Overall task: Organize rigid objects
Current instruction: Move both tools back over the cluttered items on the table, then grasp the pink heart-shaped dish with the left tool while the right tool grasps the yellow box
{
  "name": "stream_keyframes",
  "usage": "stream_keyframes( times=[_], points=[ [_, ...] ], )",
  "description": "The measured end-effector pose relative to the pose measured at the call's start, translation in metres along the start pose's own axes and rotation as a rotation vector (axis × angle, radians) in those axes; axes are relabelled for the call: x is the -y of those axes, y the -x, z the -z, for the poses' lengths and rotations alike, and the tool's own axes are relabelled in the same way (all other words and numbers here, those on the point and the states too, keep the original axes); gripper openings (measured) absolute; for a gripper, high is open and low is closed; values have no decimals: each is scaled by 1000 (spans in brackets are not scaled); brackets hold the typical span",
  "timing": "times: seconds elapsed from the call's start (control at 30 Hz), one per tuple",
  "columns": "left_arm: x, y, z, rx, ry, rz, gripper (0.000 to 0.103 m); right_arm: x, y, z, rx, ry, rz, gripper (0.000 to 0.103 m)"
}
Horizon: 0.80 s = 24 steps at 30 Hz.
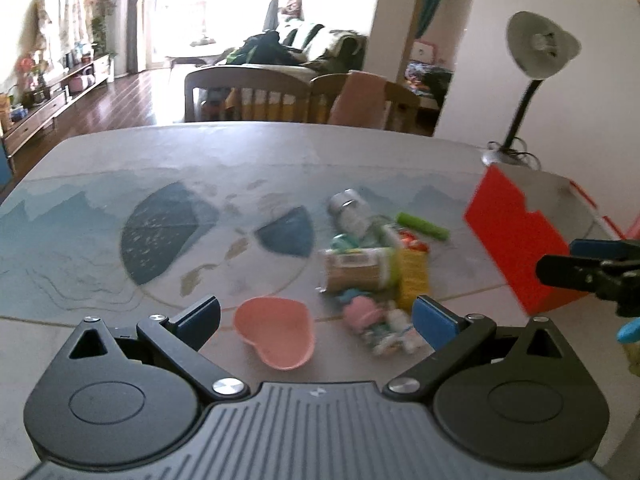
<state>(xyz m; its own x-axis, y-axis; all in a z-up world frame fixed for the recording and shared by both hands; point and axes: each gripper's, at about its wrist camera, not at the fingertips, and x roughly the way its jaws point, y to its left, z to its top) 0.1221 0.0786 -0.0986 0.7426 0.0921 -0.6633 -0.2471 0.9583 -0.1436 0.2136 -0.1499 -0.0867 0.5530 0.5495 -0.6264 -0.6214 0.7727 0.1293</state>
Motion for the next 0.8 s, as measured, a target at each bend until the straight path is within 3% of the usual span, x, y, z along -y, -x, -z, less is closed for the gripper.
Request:
stream_keyframes(
  times=[0.2,0.6,0.8],
  points=[
    [-23,-31,12,-52,92,-21,103,-9,-35,2,-21,3,50,102],
    [-25,-71,26,-53,35,-87,103,-15,-97,6,-120,11,125,99],
    [-24,-82,32,-51,25,-108,103,-17,-117,11,-169,22,157,90]
  ],
)
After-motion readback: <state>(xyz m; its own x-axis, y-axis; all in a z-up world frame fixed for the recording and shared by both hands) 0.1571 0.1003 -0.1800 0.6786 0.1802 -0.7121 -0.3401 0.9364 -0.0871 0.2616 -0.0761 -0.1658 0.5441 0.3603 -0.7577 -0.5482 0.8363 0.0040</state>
